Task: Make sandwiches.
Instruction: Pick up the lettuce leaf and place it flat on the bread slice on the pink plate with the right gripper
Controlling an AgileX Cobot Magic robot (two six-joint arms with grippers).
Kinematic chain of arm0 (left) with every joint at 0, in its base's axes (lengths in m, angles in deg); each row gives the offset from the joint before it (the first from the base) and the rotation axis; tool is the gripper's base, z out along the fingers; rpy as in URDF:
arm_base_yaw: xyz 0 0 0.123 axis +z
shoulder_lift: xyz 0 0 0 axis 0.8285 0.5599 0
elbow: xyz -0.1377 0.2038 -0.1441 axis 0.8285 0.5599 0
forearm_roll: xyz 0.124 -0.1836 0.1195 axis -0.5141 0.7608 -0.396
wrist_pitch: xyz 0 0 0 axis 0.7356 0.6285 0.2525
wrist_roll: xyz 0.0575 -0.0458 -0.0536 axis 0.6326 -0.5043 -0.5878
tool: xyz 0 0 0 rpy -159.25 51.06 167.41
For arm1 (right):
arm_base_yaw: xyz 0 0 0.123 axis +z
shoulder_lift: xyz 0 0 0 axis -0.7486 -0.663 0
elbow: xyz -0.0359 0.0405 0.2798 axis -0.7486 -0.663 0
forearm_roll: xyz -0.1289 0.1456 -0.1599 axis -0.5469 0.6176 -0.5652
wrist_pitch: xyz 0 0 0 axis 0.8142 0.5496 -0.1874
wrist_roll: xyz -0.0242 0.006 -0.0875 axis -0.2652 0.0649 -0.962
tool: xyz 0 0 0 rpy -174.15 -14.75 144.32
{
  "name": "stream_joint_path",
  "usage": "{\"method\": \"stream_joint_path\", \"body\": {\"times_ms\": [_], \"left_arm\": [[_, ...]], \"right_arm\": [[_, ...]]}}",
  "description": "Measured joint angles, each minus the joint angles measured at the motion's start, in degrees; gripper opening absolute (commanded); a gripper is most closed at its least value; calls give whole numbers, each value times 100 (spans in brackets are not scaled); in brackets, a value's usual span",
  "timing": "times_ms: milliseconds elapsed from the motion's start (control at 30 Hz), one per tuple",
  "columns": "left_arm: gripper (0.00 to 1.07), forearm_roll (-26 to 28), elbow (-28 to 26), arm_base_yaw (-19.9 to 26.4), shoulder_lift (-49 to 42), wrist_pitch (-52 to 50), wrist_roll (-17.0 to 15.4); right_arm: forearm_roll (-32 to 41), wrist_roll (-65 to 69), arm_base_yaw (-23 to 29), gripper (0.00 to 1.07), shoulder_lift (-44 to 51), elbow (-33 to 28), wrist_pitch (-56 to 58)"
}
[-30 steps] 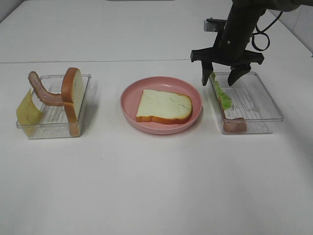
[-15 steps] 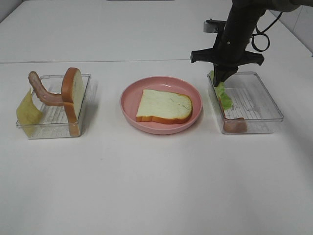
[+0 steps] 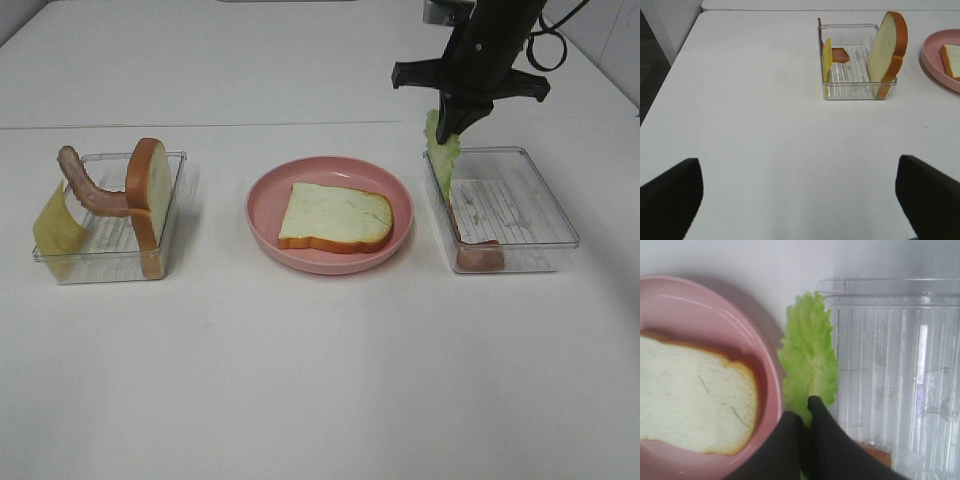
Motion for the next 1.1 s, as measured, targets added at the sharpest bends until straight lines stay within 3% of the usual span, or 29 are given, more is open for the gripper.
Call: {"method": "stream_joint_path", "body": {"times_ms": [167, 367, 733, 1100], "left_arm": [[101, 0, 0, 0, 0, 0, 0], [101, 0, 0, 0, 0, 0, 0], [101, 0, 0, 0, 0, 0, 0], [101, 0, 0, 0, 0, 0, 6]], "right_arm": [[384, -34, 0, 0, 321, 0, -6], [1381, -384, 29, 0, 464, 0, -11], [2871, -1008, 808, 0, 286, 0, -533], [3105, -1152, 991, 0, -350, 0, -670]]}}
